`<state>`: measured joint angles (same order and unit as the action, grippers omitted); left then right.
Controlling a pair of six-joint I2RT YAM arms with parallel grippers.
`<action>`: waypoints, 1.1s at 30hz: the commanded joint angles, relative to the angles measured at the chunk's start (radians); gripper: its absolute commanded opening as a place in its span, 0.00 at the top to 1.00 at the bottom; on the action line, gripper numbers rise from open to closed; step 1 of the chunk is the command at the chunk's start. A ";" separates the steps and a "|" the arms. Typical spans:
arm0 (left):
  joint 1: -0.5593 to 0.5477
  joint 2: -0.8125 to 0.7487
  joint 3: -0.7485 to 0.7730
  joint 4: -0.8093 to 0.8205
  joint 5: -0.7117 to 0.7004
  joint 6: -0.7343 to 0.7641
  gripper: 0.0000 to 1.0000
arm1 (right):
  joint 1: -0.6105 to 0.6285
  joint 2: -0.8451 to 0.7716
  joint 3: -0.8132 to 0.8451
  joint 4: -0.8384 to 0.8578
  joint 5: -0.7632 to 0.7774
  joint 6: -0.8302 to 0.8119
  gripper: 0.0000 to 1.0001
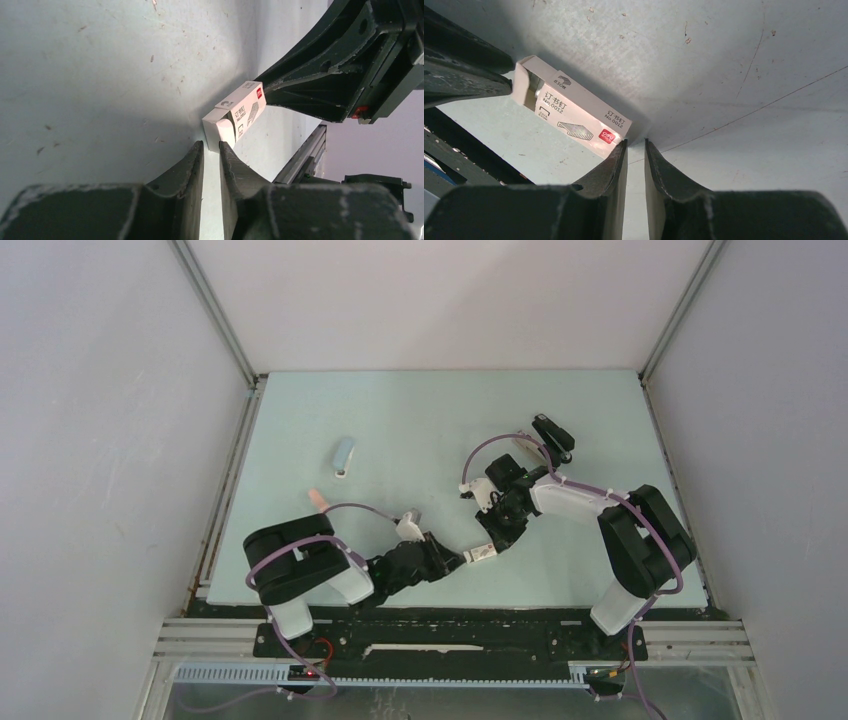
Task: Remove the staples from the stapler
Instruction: Close the staple box at the center of the board.
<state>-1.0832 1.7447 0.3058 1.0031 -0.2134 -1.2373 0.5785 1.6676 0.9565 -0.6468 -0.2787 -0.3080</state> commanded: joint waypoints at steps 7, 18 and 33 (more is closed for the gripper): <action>0.006 0.002 0.068 -0.104 -0.021 -0.024 0.79 | 0.018 0.026 0.006 0.006 0.004 0.003 0.73; 0.006 -0.015 0.075 -0.141 -0.031 -0.024 0.81 | 0.021 0.025 0.007 0.005 0.000 0.001 0.73; 0.005 -0.076 0.091 -0.255 -0.059 -0.004 0.85 | 0.033 0.027 0.006 0.004 0.007 0.000 0.73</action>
<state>-1.0832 1.7020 0.3752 0.8265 -0.2268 -1.2644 0.5880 1.6676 0.9573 -0.6464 -0.2707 -0.3084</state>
